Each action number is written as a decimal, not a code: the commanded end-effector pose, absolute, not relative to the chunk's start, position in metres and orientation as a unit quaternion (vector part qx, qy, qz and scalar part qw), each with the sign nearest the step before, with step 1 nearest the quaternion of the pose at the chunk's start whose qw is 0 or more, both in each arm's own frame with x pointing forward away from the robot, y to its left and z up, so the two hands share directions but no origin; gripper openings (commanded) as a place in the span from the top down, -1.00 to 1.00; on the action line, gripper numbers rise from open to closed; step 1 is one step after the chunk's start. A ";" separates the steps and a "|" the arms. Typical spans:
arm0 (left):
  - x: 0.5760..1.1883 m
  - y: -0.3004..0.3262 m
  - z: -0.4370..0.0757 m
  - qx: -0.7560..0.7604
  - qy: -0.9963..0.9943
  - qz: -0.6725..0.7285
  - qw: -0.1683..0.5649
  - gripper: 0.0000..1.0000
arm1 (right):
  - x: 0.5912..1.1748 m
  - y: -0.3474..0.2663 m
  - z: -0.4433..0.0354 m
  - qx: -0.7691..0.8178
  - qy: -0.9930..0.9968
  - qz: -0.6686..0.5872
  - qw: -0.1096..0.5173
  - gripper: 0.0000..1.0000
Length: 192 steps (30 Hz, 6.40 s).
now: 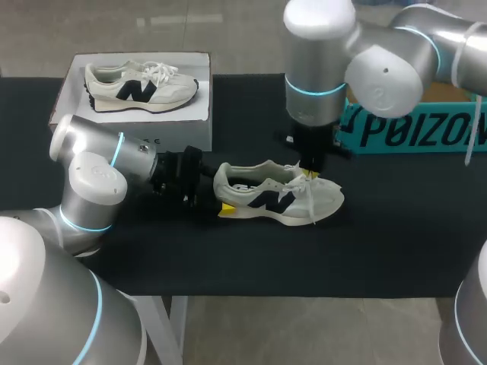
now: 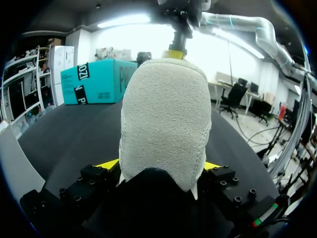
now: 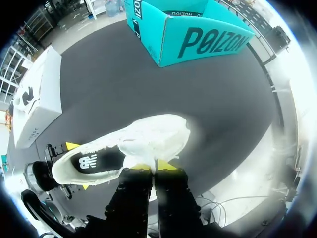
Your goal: Take the shoe out of the shoebox, open the shoe tongue, remove and reinsert the insole, then place the shoe into the shoebox
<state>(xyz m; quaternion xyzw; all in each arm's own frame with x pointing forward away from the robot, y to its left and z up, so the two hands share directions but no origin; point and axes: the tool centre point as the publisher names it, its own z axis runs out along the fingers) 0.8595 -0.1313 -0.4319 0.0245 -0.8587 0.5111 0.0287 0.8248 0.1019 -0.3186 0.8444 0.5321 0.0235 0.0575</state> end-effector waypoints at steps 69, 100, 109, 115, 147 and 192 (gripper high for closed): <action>0.860 -0.131 -0.432 0.024 -0.859 0.510 0.030 1.00 | 0.872 0.181 -0.260 0.791 0.592 0.141 -0.056 -1.00; 0.860 -0.131 -0.432 0.024 -0.859 0.510 0.030 1.00 | 0.907 0.149 -0.250 0.384 0.916 0.096 -0.060 -1.00; 0.860 -0.131 -0.432 0.024 -0.859 0.510 0.030 1.00 | 0.907 0.149 -0.250 0.384 0.916 0.096 -0.060 -1.00; 0.860 -0.131 -0.432 0.024 -0.859 0.510 0.030 1.00 | 0.907 0.149 -0.250 0.384 0.916 0.096 -0.060 -1.00; 0.860 -0.131 -0.432 0.024 -0.859 0.510 0.030 1.00 | 0.895 0.191 -0.268 0.142 0.989 0.048 -0.011 1.00; 0.860 -0.131 -0.432 0.024 -0.859 0.510 0.030 1.00 | 0.856 0.213 -0.332 0.060 0.994 -0.090 0.012 1.00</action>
